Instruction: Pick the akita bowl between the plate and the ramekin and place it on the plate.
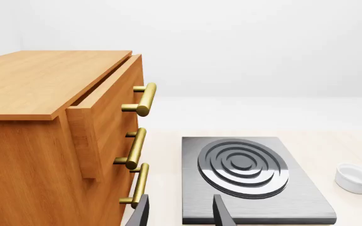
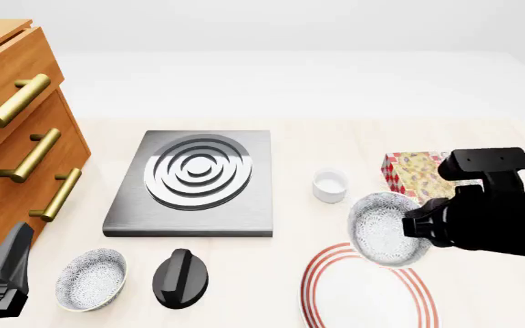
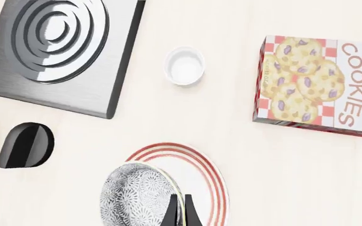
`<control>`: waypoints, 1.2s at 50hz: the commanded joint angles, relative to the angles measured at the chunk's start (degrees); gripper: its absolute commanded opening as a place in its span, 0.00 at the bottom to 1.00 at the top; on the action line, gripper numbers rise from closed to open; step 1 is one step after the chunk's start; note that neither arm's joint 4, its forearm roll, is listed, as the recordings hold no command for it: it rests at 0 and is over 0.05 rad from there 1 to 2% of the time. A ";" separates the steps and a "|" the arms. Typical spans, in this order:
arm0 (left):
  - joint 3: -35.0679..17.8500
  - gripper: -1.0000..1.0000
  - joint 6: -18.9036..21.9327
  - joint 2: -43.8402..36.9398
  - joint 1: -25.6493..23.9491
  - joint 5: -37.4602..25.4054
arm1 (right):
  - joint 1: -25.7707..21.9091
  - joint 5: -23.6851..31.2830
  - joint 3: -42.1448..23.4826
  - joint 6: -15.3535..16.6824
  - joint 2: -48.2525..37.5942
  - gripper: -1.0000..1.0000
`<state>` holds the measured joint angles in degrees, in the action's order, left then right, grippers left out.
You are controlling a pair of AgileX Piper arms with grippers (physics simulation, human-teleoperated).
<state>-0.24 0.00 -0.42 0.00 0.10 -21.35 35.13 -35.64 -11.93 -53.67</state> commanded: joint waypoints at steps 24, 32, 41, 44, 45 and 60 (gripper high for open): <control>0.00 1.00 0.00 0.00 0.00 0.00 | -8.65 -2.77 8.19 -2.70 0.49 0.00; 0.00 1.00 0.00 0.00 0.00 0.00 | -9.10 -4.76 10.33 -2.59 -0.75 0.00; 0.00 1.00 0.00 0.00 0.00 0.00 | -8.53 -7.80 13.17 -2.82 -2.59 0.00; 0.00 1.00 0.00 0.00 0.00 0.00 | -8.81 -8.58 13.69 -2.96 -3.31 0.00; 0.00 1.00 0.00 0.00 0.00 0.00 | -8.59 -9.00 13.96 -2.64 -3.59 0.00; 0.00 1.00 0.00 0.00 0.00 0.00 | -6.61 -19.59 18.54 -1.46 -13.49 0.00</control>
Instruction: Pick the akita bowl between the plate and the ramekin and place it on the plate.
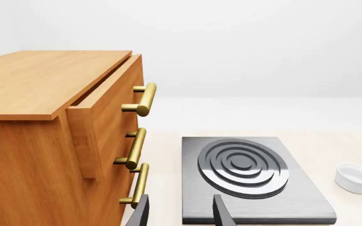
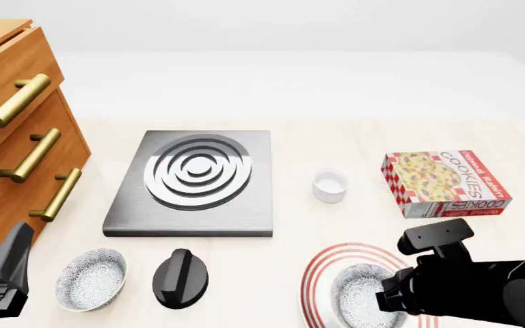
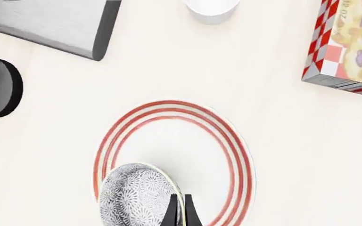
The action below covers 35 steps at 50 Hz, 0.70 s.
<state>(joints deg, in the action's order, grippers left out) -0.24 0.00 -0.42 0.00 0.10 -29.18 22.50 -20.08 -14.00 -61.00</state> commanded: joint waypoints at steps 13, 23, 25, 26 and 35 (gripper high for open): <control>0.00 1.00 0.00 0.00 0.00 0.00 | 2.74 -9.37 3.62 1.03 -8.67 0.00; 0.00 1.00 0.00 0.00 0.00 0.00 | 3.70 -9.59 3.13 1.20 -8.88 0.00; 0.00 1.00 0.00 0.00 0.00 0.00 | 4.61 -9.08 2.88 1.37 -8.72 0.00; 0.00 1.00 0.00 0.00 0.00 0.00 | 5.28 -8.62 2.78 2.01 -8.12 1.00; 0.00 1.00 0.00 0.00 0.00 0.00 | 6.86 -3.46 0.28 2.87 -3.71 1.00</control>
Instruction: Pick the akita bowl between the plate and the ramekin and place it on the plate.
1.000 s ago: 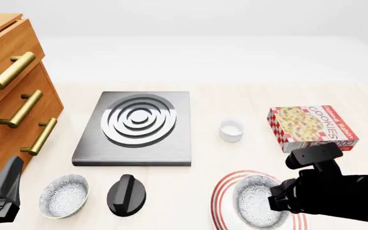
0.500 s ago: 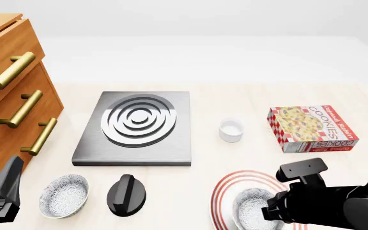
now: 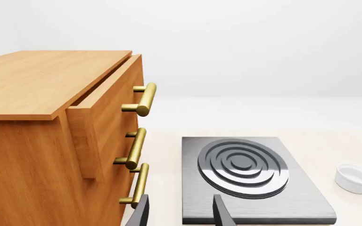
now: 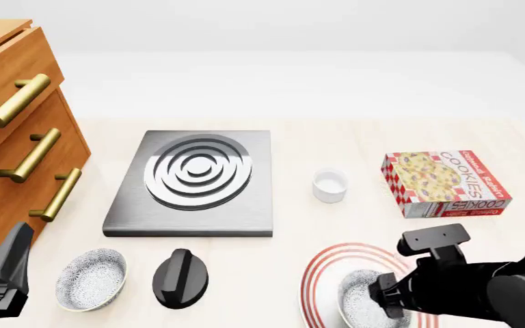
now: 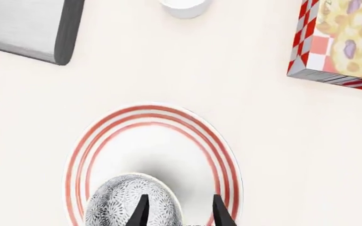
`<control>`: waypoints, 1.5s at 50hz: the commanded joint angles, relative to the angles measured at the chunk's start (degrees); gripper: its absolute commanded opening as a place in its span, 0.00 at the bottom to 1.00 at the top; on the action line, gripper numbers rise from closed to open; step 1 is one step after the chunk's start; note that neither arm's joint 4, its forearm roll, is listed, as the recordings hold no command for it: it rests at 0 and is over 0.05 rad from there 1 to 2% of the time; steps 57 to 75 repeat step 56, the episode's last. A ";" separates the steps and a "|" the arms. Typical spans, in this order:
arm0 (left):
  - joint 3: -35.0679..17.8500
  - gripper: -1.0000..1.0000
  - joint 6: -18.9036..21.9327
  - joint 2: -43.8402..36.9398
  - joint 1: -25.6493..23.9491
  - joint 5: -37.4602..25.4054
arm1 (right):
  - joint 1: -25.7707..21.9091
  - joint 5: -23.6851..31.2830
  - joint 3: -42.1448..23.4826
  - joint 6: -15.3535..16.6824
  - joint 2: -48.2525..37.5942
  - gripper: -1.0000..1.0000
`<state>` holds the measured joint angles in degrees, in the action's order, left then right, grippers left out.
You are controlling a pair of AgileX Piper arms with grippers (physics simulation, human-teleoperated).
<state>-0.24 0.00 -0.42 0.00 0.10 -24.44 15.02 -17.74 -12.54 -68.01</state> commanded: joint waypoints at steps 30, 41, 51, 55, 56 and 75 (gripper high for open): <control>0.00 1.00 0.00 0.00 0.00 0.00 | 8.63 29.11 -24.66 8.33 20.61 1.00; 0.00 1.00 0.00 0.00 0.00 0.00 | 8.90 32.49 -28.82 6.34 22.73 1.00; 0.00 1.00 0.00 0.00 0.00 0.00 | 8.63 32.74 -29.48 6.23 23.33 1.00; 0.00 1.00 0.00 0.00 0.00 0.00 | 8.11 32.84 -29.90 5.74 23.48 1.00; 0.00 1.00 0.00 0.00 0.00 0.00 | 7.76 32.81 -30.14 5.60 23.60 1.00; 0.00 1.00 0.00 0.00 0.00 0.00 | 7.76 32.81 -30.14 5.60 23.60 1.00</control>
